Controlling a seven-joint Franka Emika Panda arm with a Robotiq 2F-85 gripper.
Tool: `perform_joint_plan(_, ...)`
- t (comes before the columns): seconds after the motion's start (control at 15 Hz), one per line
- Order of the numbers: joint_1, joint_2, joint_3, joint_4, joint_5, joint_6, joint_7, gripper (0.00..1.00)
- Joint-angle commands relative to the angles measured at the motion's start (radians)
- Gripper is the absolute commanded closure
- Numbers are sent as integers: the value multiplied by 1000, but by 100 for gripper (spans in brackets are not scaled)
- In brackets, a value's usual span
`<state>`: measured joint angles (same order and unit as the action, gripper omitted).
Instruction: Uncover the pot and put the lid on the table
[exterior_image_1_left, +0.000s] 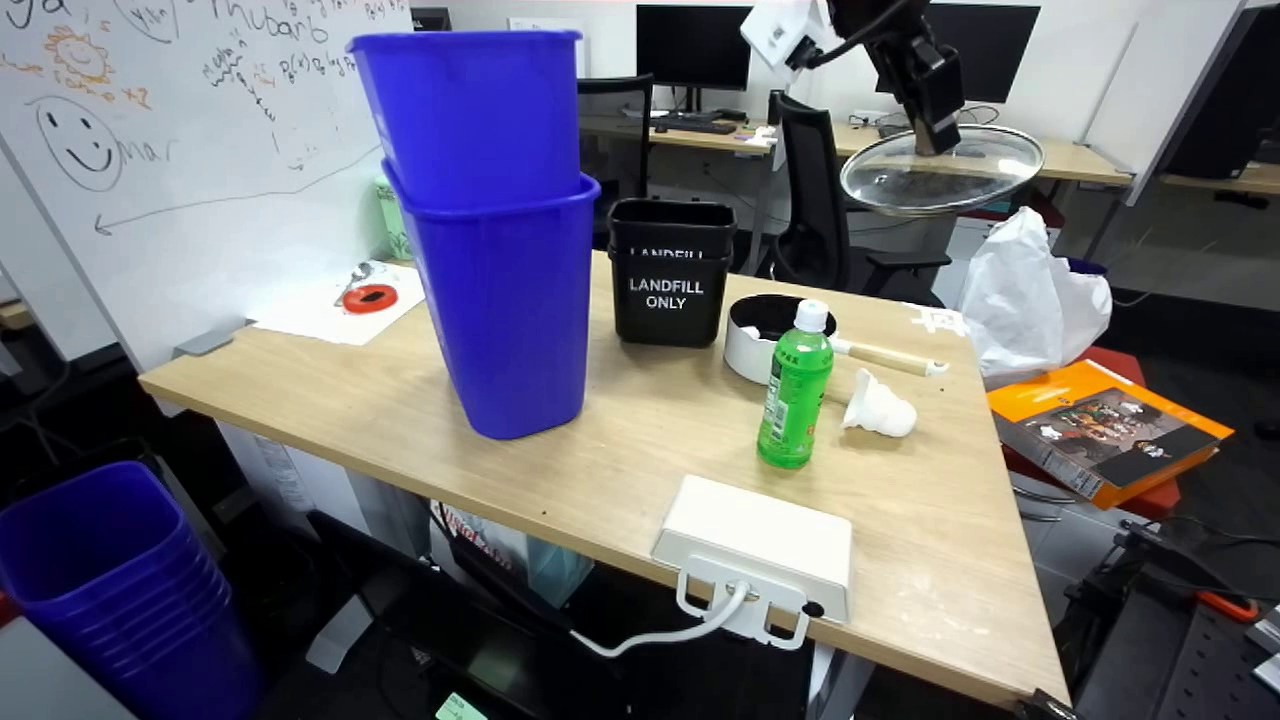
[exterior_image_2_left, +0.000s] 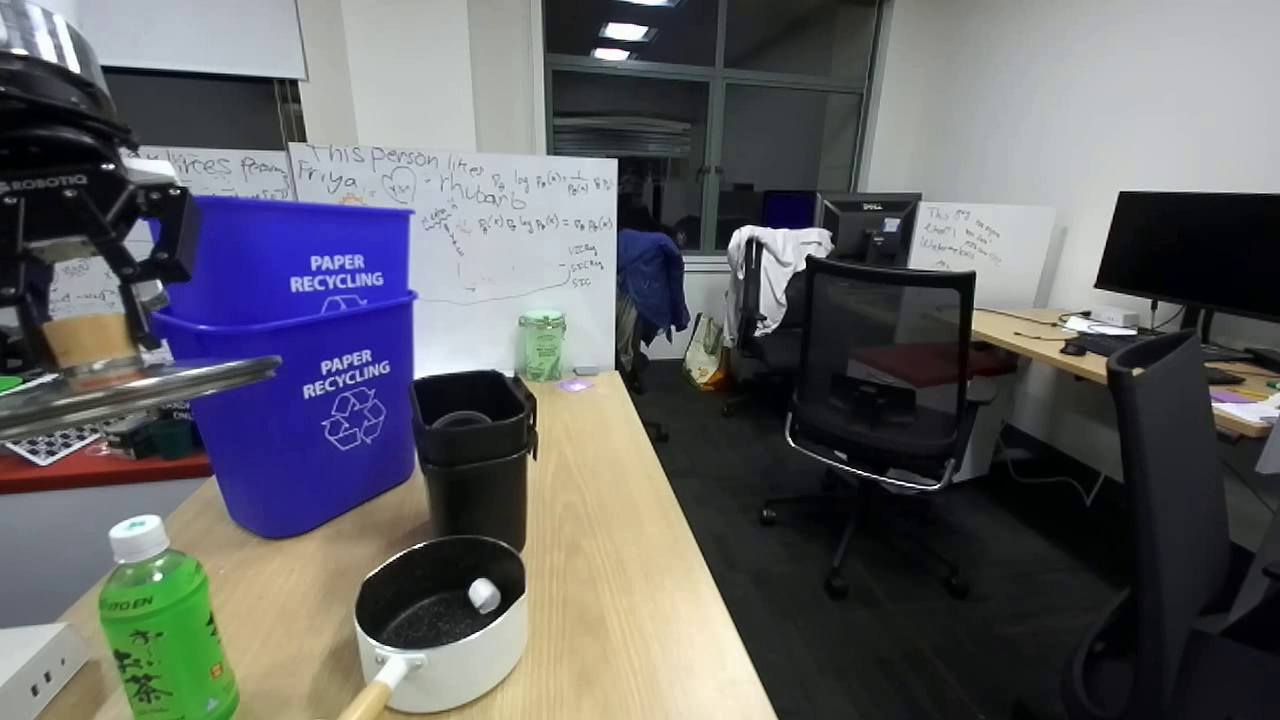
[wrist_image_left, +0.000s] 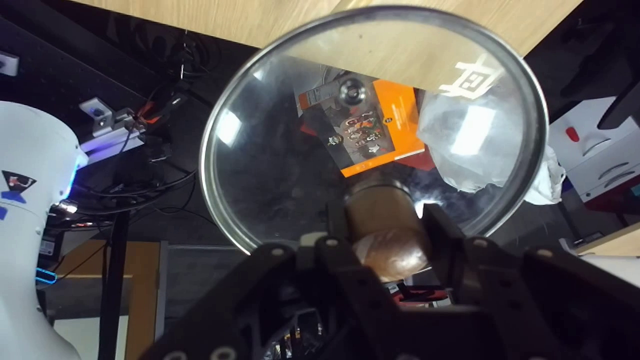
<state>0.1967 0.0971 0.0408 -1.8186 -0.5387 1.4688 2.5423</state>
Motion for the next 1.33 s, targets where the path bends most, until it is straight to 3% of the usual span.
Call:
perform_joint_plan(0.0,-8,-42,37,-15,67,-64,17,84)
perform_joint_plan(0.53,-5,-207,121,-88,204,-294,-4,84)
perform_joint_plan(0.6,-9,-219,127,-97,197,-297,-9,84)
perform_joint_plan(0.67,-11,-202,131,-80,189,-264,-22,59)
perform_joint_plan(1.27,-14,-219,133,-103,190,-272,-21,59)
